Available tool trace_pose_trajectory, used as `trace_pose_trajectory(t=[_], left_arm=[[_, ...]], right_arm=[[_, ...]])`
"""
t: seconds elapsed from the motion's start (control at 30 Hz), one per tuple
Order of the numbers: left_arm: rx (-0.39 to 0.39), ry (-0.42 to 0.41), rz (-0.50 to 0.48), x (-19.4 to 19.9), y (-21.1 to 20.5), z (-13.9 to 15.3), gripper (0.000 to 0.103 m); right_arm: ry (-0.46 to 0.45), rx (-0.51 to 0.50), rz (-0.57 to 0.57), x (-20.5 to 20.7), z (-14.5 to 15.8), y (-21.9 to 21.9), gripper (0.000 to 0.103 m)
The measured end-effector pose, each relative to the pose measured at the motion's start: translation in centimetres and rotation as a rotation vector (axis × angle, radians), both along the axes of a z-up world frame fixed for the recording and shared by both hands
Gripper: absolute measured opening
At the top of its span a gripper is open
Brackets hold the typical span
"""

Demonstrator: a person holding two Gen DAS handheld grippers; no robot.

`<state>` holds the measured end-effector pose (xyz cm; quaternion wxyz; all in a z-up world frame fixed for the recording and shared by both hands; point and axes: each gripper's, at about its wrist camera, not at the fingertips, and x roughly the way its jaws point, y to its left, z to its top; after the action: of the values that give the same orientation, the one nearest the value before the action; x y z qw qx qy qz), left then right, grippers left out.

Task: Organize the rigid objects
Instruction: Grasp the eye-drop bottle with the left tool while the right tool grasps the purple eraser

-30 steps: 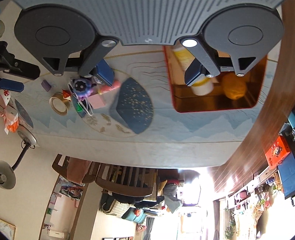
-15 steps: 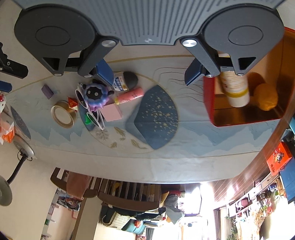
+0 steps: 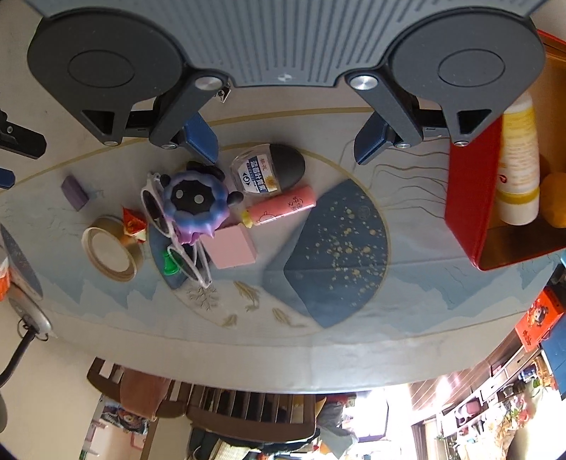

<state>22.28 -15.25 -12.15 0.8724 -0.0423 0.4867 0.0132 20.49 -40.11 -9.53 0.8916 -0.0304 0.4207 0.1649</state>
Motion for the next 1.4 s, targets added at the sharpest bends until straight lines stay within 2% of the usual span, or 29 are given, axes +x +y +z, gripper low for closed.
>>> trace_pose_trajectory(t=[0.17, 0.3, 0.63, 0.87, 0.97, 1.03, 1.1, 1.2, 1.27, 1.33, 1.4], left_arm=[[-0.007, 0.037, 0.032, 1.2, -0.2, -1.1, 0.084], [0.017, 0.055, 0.036, 1.9, -0.4, -1.7, 0.084], [0.010, 0.079, 0.060, 3.2, -0.4, -2.4, 0.084], [0.038, 0.078, 0.054, 3.6, -0.8, -2.6, 0.084], [0.049, 0.078, 0.049, 3.5, -0.9, -2.6, 0.083], [0.049, 0.078, 0.054, 3.4, -0.9, -2.6, 0.082], [0.053, 0.076, 0.058, 3.3, -0.9, -2.5, 0.079], [0.055, 0.069, 0.058, 3.2, -1.0, -2.3, 0.067], [0.055, 0.065, 0.057, 3.1, -1.0, -2.1, 0.053], [0.051, 0.068, 0.059, 3.1, -0.9, -2.0, 0.053], [0.047, 0.068, 0.062, 2.9, -0.8, -2.0, 0.053]], right_arm=[[0.014, -0.011, 0.024, 1.1, -0.7, -0.1, 0.086], [0.025, -0.009, 0.032, 1.7, -1.3, -0.3, 0.081], [0.031, -0.050, 0.042, 3.4, -2.7, -0.2, 0.074], [0.029, -0.079, 0.061, 4.5, -3.5, 0.3, 0.057], [0.017, -0.088, 0.070, 4.6, -3.5, 0.6, 0.055], [0.010, -0.096, 0.073, 4.6, -3.5, 0.9, 0.049], [0.005, -0.094, 0.077, 4.6, -3.5, 1.0, 0.043], [-0.004, -0.101, 0.079, 4.4, -3.4, 1.2, 0.035], [-0.009, -0.106, 0.078, 4.3, -3.4, 1.3, 0.028], [-0.010, -0.108, 0.075, 4.1, -3.4, 1.3, 0.021], [-0.010, -0.104, 0.071, 3.9, -3.3, 1.3, 0.020]])
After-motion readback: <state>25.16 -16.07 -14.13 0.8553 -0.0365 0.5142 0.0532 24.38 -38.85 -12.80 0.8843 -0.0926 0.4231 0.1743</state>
